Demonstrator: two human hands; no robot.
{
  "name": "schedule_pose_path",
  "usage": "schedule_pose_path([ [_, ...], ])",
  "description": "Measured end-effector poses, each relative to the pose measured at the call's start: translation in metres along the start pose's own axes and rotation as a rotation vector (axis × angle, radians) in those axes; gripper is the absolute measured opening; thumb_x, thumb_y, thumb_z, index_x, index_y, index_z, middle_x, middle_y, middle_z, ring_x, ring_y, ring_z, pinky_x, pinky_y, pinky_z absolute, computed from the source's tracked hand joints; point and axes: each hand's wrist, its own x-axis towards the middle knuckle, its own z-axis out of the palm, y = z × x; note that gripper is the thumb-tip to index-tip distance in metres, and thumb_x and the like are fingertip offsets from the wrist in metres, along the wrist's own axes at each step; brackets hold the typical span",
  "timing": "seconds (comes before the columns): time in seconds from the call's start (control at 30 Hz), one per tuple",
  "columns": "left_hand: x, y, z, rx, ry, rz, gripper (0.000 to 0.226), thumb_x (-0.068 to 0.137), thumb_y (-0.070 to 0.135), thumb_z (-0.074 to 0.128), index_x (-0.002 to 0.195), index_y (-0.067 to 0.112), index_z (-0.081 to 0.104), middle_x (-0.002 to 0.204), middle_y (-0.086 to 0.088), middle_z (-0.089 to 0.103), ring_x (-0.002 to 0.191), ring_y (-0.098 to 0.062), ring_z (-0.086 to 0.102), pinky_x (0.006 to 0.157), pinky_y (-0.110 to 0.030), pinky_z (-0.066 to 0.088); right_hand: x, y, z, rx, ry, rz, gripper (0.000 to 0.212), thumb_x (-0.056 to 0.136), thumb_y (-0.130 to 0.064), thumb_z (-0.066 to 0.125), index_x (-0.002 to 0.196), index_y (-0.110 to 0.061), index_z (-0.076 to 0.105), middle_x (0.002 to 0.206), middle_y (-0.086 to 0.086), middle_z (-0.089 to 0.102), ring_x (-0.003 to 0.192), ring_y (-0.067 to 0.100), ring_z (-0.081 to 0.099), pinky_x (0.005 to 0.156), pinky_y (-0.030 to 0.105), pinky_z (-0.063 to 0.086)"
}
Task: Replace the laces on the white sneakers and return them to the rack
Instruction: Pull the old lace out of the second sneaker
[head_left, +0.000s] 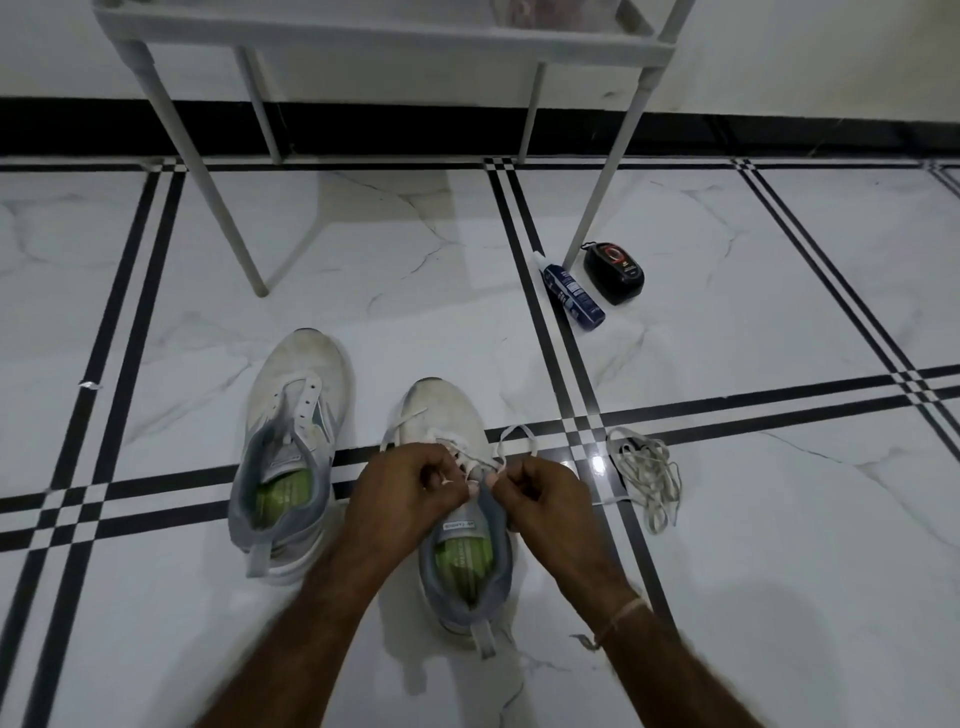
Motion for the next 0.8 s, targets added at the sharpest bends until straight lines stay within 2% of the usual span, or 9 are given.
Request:
schedule_pose_path([
  [0.23, 0.005, 0.014, -0.003, 0.313, 0.001, 0.038, 0.015, 0.084, 0.026, 0.076, 0.072, 0.022, 0.069, 0.076, 0.008, 0.067, 0.075, -0.014, 0.064, 0.068, -0.032, 0.051, -0.003, -0.001, 0.000, 0.005, 0.007, 0.006, 0.037, 0.078, -0.056, 0.066, 0.075, -0.019, 0.069, 0.071, -0.002, 0.071, 0.070, 0.017, 0.068, 0.072, 0.052, 0.058],
  [0.27, 0.003, 0.015, -0.001, 0.141, 0.037, -0.025, 0.016, 0.088, 0.023, 0.074, 0.073, 0.021, 0.068, 0.077, 0.007, 0.069, 0.075, -0.013, 0.065, 0.067, -0.029, 0.051, -0.003, -0.001, 0.000, 0.007, 0.007, 0.008, 0.038, 0.077, -0.057, 0.065, 0.076, -0.019, 0.069, 0.072, -0.001, 0.071, 0.071, 0.017, 0.069, 0.072, 0.053, 0.058],
  [0.37, 0.005, 0.022, -0.011, -1.062, 0.140, -0.517, 0.023, 0.104, 0.016, 0.052, 0.081, 0.017, 0.057, 0.078, 0.006, 0.075, 0.078, -0.015, 0.069, 0.067, -0.028, 0.053, -0.003, 0.001, -0.001, 0.019, 0.012, 0.025, 0.036, 0.079, -0.054, 0.066, 0.076, -0.019, 0.067, 0.074, -0.001, 0.071, 0.074, 0.019, 0.069, 0.073, 0.053, 0.058],
  [0.4, 0.005, 0.019, -0.015, -1.243, 0.194, -0.572, 0.026, 0.106, 0.016, 0.045, 0.081, 0.017, 0.052, 0.071, 0.006, 0.071, 0.075, -0.017, 0.067, 0.067, -0.032, 0.052, -0.003, 0.002, -0.001, 0.024, 0.013, 0.030, 0.031, 0.082, -0.050, 0.069, 0.076, -0.019, 0.067, 0.075, -0.001, 0.071, 0.075, 0.018, 0.069, 0.074, 0.053, 0.059],
  [0.43, 0.006, 0.017, -0.018, -1.221, 0.231, -0.570, 0.026, 0.106, 0.014, 0.043, 0.080, 0.017, 0.049, 0.064, 0.005, 0.064, 0.071, -0.019, 0.061, 0.067, -0.034, 0.050, -0.003, 0.003, 0.000, 0.026, 0.017, 0.035, 0.027, 0.084, -0.045, 0.071, 0.076, -0.020, 0.067, 0.075, -0.002, 0.071, 0.075, 0.018, 0.070, 0.074, 0.052, 0.059],
  [0.57, -0.001, 0.015, -0.013, -0.228, 0.059, -0.101, 0.010, 0.089, 0.023, 0.075, 0.087, 0.021, 0.065, 0.069, 0.010, 0.058, 0.063, -0.007, 0.055, 0.059, -0.022, 0.046, -0.002, 0.004, 0.003, 0.032, 0.042, 0.039, 0.026, 0.080, -0.046, 0.071, 0.071, -0.023, 0.065, 0.069, -0.005, 0.069, 0.070, 0.017, 0.069, 0.070, 0.051, 0.060],
  [0.67, 0.004, 0.011, 0.001, 0.188, -0.030, 0.053, 0.020, 0.079, 0.037, 0.083, 0.071, 0.029, 0.067, 0.077, 0.012, 0.060, 0.073, -0.006, 0.055, 0.067, -0.026, 0.040, -0.002, 0.002, 0.003, 0.042, 0.039, 0.032, 0.029, 0.078, -0.050, 0.071, 0.071, -0.023, 0.065, 0.068, -0.004, 0.068, 0.068, 0.017, 0.068, 0.068, 0.050, 0.060],
  [0.73, 0.004, 0.014, 0.003, 0.122, 0.008, 0.029, 0.025, 0.086, 0.035, 0.077, 0.066, 0.027, 0.063, 0.070, 0.010, 0.058, 0.069, -0.006, 0.055, 0.066, -0.028, 0.038, -0.003, 0.001, 0.002, 0.050, 0.033, 0.037, 0.036, 0.074, -0.057, 0.067, 0.071, -0.022, 0.065, 0.069, -0.003, 0.068, 0.069, 0.018, 0.068, 0.068, 0.051, 0.060],
  [0.8, 0.008, 0.014, 0.003, -0.486, 0.124, -0.231, 0.026, 0.099, 0.022, 0.060, 0.072, 0.021, 0.060, 0.066, 0.009, 0.063, 0.062, -0.002, 0.059, 0.064, -0.029, 0.046, -0.003, 0.002, 0.000, 0.048, 0.016, 0.037, 0.031, 0.079, -0.051, 0.070, 0.071, -0.022, 0.064, 0.069, -0.003, 0.068, 0.070, 0.019, 0.068, 0.069, 0.052, 0.060],
])
